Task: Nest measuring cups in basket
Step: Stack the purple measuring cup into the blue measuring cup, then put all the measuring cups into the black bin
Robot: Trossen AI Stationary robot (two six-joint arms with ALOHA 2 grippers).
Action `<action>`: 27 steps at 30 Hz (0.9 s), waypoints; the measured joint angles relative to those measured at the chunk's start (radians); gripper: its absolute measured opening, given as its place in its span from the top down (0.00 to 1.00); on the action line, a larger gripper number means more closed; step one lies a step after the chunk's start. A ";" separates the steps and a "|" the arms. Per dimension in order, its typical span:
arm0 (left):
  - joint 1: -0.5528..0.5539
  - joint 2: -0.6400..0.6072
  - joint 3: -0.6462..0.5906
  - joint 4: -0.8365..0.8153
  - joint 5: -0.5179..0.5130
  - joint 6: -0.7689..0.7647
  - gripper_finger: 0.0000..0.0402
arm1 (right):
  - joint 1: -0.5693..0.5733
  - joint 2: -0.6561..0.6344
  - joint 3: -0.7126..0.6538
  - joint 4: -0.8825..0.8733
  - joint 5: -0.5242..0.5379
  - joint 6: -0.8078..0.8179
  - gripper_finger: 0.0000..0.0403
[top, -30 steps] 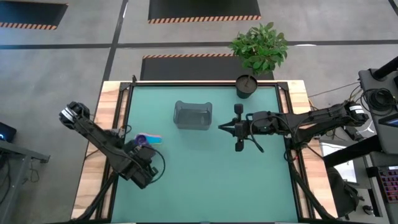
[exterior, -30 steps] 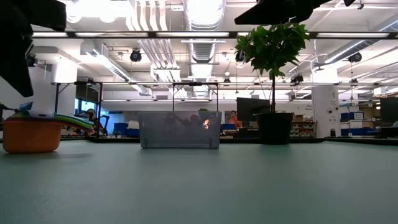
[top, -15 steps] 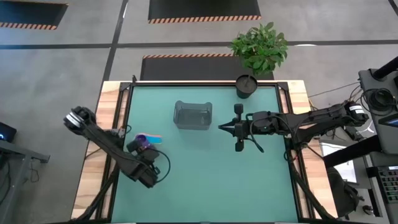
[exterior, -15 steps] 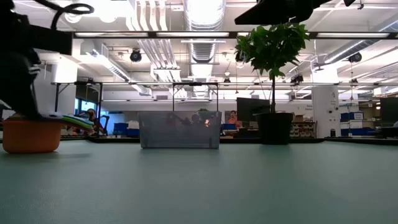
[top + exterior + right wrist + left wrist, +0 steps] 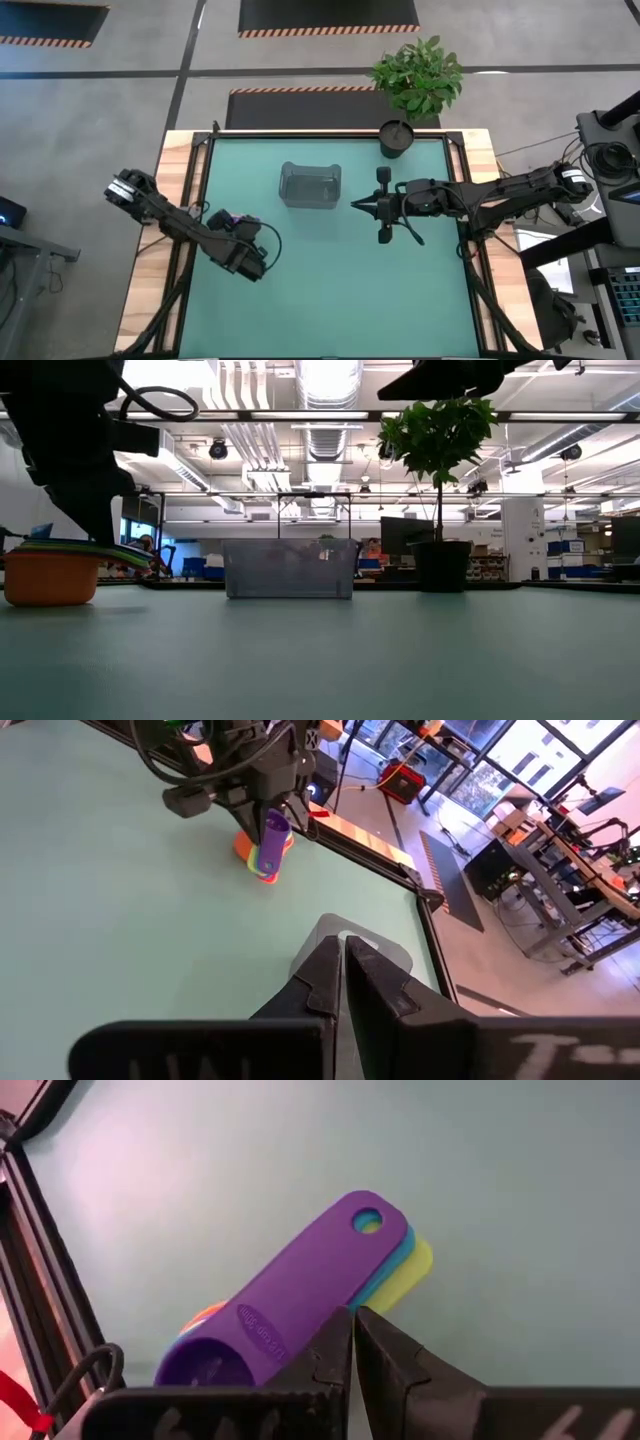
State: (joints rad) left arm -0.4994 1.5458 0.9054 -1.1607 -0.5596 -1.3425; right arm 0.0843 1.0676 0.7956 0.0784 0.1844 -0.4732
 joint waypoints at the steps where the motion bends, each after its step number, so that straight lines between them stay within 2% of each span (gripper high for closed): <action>1: 0.000 0.000 0.000 0.001 0.000 0.001 1.00 | 0.000 0.000 0.000 -0.001 0.000 0.000 0.98; 6: -0.006 -0.005 0.013 -0.005 0.002 0.001 1.00 | 0.000 0.000 0.000 -0.019 0.000 -0.008 0.98; 11: -0.019 -0.043 0.092 -0.061 0.003 0.086 1.00 | -0.007 0.000 0.000 -0.024 0.001 -0.004 0.98; 14: -0.023 -0.093 0.140 -0.131 0.002 0.114 1.00 | -0.009 0.000 0.000 -0.024 0.001 0.002 0.98; 21: -0.019 -0.220 0.154 -0.132 0.007 0.219 1.00 | -0.009 0.000 0.000 -0.023 0.000 0.032 0.98; 24: 0.015 -0.249 0.154 -0.129 0.096 0.337 0.95 | -0.009 0.000 0.000 -0.022 0.000 0.036 0.98; 27: 0.057 -0.255 0.153 -0.123 0.184 0.413 0.85 | -0.009 0.000 0.000 -0.022 0.000 0.037 0.98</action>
State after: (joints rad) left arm -0.4426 1.2911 1.0588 -1.2836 -0.3755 -0.9292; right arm 0.0750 1.0676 0.7956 0.0566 0.1844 -0.4367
